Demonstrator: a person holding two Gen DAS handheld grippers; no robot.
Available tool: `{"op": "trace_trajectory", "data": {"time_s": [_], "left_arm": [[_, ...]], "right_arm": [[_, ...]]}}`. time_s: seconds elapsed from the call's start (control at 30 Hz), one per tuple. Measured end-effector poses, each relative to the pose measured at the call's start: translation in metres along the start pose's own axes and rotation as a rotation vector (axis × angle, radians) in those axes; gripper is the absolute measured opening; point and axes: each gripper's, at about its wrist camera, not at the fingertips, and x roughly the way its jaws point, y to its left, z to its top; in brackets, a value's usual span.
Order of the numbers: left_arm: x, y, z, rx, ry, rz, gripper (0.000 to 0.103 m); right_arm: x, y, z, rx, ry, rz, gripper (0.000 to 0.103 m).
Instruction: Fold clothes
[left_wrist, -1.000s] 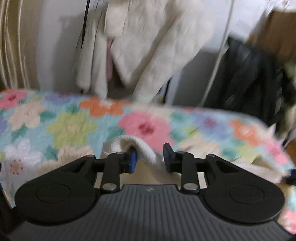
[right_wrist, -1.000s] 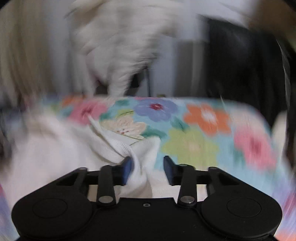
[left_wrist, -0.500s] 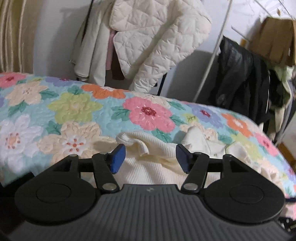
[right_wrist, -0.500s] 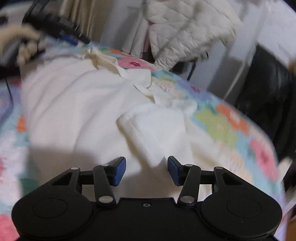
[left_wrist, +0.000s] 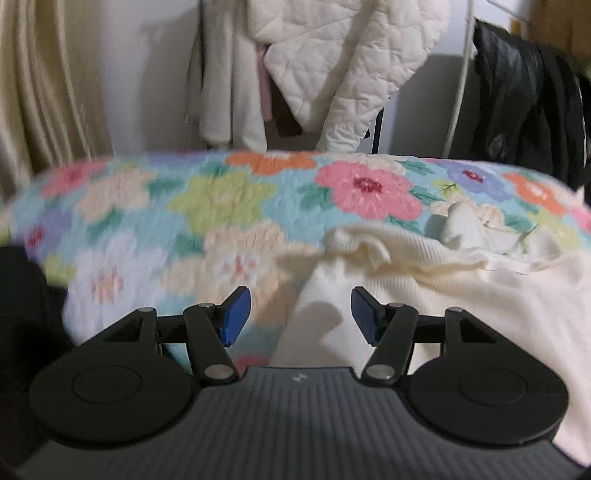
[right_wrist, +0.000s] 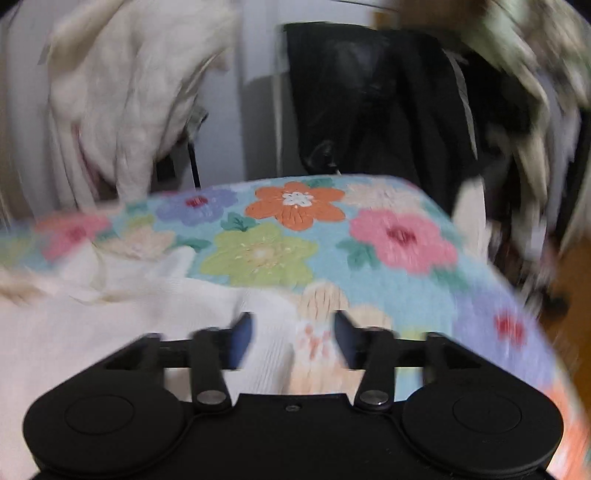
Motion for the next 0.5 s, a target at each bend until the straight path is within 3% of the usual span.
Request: {"op": "trace_trajectory", "data": {"time_s": [0.07,0.17,0.37,0.5], "left_arm": [[-0.015,0.012,-0.017,-0.053,0.015,-0.048,0.06],[-0.035,0.02,-0.048,-0.07,0.025,-0.055,0.06],[-0.066,0.039,-0.101,-0.254,0.048,-0.141,0.061],[-0.072,0.038,-0.123,-0.355,0.084,-0.187,0.065]], "right_arm": [[-0.035,-0.016,-0.018,0.15,-0.018,0.064,0.061],[-0.07,-0.038,-0.067,0.345,-0.009,0.142,0.071],[-0.093,-0.038,-0.13,0.562,0.107,0.259,0.071],[-0.086,-0.038,-0.163,0.677,0.21,0.336,0.071]]}}
